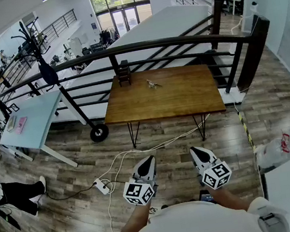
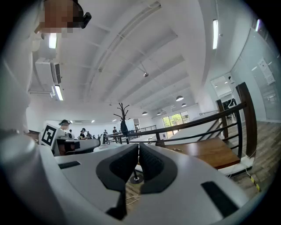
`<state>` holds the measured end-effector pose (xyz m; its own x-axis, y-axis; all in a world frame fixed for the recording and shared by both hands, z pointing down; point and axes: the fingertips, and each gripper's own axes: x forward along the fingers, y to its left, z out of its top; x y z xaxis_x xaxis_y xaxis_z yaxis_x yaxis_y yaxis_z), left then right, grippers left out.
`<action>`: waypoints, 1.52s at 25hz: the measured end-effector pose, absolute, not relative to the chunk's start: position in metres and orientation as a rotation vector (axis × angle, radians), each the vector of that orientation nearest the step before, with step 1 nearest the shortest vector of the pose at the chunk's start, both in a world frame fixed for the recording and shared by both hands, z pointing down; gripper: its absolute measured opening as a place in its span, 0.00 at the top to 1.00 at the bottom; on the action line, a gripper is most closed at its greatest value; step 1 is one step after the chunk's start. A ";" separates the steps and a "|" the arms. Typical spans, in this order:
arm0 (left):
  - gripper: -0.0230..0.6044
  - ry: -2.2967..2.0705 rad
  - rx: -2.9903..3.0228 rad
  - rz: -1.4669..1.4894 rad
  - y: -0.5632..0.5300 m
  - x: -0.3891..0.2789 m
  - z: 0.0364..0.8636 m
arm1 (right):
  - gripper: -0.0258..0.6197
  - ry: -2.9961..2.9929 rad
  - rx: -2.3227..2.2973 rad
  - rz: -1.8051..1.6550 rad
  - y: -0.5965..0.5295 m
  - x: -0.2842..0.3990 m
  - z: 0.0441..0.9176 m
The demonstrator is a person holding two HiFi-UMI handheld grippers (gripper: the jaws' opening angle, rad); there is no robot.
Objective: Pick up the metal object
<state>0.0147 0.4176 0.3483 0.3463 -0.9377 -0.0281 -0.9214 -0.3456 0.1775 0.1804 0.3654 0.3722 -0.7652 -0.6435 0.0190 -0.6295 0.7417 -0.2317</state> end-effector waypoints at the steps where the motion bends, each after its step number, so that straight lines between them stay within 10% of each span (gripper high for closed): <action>1: 0.94 -1.710 2.475 -0.191 0.414 0.017 0.347 | 0.92 2.870 -1.050 -0.340 0.362 0.182 0.369; 38: 0.94 -1.712 2.287 -0.096 0.392 0.074 0.413 | 0.92 2.857 -1.092 -0.549 0.324 0.284 0.447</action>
<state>0.0736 0.3920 0.4129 0.2950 -0.9486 0.1149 -0.9299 -0.2573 0.2629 0.2836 0.3240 0.4467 -0.7524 -0.6522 0.0928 -0.6401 0.6905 -0.3370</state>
